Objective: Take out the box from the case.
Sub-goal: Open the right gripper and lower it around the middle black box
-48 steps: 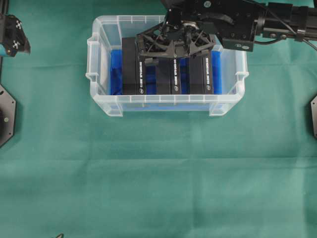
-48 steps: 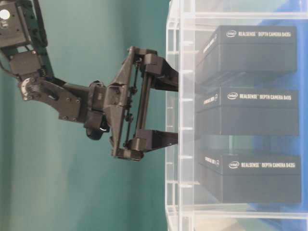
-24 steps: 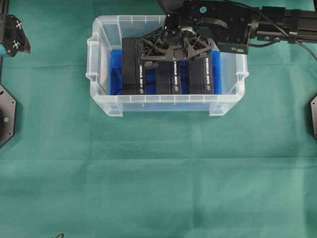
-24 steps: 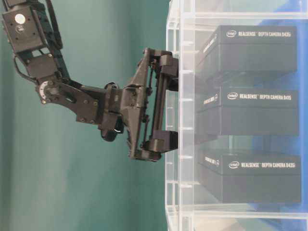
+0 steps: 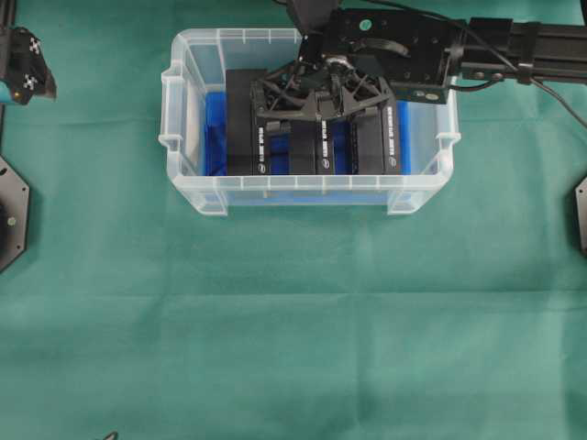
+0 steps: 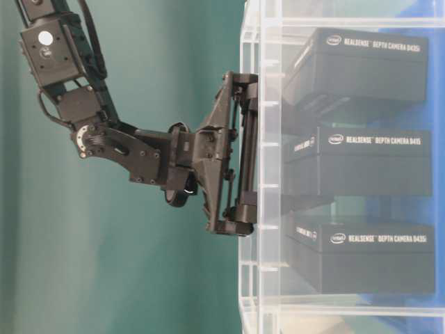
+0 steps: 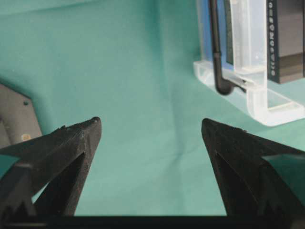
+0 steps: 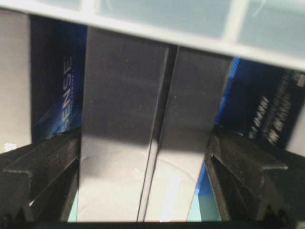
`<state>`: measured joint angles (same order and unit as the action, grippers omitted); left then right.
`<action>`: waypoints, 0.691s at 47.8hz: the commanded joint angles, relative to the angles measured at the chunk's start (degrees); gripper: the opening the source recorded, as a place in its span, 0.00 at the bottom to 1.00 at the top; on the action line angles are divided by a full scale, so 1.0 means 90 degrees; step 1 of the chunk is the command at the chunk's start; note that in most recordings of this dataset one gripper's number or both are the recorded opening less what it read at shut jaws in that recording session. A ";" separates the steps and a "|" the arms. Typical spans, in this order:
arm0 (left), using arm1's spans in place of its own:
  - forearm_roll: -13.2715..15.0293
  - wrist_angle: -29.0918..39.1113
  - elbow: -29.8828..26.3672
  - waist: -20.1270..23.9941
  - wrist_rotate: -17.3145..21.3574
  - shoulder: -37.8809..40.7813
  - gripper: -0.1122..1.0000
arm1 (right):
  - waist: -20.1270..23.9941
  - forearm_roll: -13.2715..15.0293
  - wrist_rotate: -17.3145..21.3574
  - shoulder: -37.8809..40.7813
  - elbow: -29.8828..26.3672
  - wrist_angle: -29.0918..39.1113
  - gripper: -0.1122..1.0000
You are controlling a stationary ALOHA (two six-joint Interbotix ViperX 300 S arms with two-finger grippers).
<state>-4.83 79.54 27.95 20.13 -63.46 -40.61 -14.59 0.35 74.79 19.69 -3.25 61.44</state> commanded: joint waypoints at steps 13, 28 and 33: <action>0.0000 -0.0010 -0.0078 -0.0020 -0.0020 -0.0010 0.92 | 0.0049 -0.0078 0.0049 -0.0078 -0.0088 0.0000 0.90; 0.0000 -0.0010 -0.0078 -0.0020 -0.0029 0.0000 0.92 | 0.0068 -0.0156 0.0117 -0.0078 -0.0146 0.0010 0.71; 0.0000 -0.0010 -0.0078 -0.0020 -0.0029 -0.0010 0.92 | 0.0068 -0.0156 0.0127 -0.0078 -0.0146 0.0000 0.71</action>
<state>-4.83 79.63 27.95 20.04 -63.72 -40.61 -14.24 -0.79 75.85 19.95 -3.34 61.52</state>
